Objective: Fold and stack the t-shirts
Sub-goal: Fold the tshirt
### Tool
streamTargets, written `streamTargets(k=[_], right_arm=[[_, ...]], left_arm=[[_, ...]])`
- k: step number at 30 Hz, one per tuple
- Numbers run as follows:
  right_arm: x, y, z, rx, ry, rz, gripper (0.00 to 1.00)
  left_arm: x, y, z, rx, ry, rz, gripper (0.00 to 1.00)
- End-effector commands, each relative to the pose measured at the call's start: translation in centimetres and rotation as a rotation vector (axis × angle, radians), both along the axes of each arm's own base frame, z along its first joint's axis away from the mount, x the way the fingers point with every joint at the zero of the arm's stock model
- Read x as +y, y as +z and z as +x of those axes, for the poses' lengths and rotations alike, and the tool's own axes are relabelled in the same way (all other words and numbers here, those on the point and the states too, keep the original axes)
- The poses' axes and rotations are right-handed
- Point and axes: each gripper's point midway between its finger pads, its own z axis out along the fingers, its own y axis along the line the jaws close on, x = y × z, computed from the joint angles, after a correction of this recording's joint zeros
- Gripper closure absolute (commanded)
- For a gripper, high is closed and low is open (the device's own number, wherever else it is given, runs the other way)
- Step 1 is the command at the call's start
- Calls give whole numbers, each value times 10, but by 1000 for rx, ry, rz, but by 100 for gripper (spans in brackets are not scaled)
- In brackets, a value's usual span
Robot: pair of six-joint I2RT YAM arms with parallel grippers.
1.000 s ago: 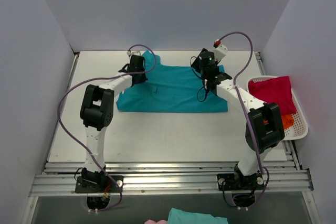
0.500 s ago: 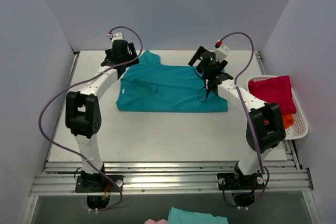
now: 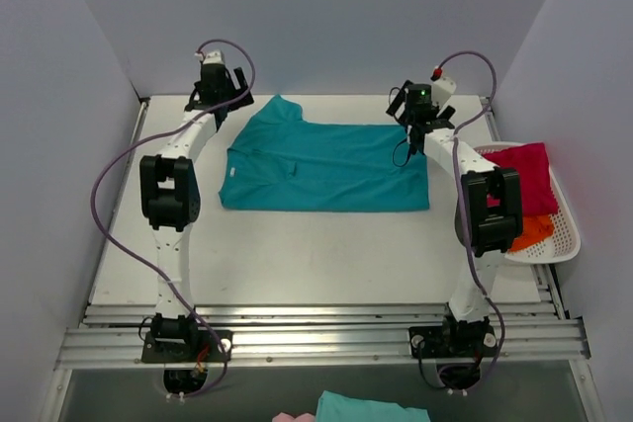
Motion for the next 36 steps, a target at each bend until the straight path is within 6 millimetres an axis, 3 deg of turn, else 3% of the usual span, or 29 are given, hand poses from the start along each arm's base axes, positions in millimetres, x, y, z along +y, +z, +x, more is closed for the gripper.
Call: streamTargets(k=[1, 2, 3, 4, 6, 12, 18, 26, 34, 36], right_arm=[[1, -14, 11, 55, 27, -24, 0], [-9, -19, 14, 74, 10, -27, 0], [-12, -35, 18, 107, 4, -29, 0], [-15, -30, 26, 94, 2, -24, 0], [-26, -48, 33, 125, -6, -21, 0], [-45, -74, 60, 142, -28, 0, 0], [-64, -92, 78, 151, -47, 40, 1], [-57, -117, 90, 159, -15, 91, 1], [-36, -118, 97, 129, 41, 157, 3], [-30, -118, 98, 124, 61, 168, 4]], left_arm=[[-4, -12, 16, 29, -70, -48, 6], [-11, 1, 24, -4, -115, -81, 6], [-12, -25, 28, 29, -134, -96, 6], [-13, -29, 33, 28, -152, -110, 6], [-17, -41, 43, 21, -192, -137, 6], [-35, -52, 65, -39, -272, -216, 6], [-38, -59, 76, -76, -264, -270, 6], [-43, -80, 82, -77, -262, -331, 6], [-60, -91, 80, -64, -295, -413, 6], [-66, -91, 78, -61, -316, -423, 2]])
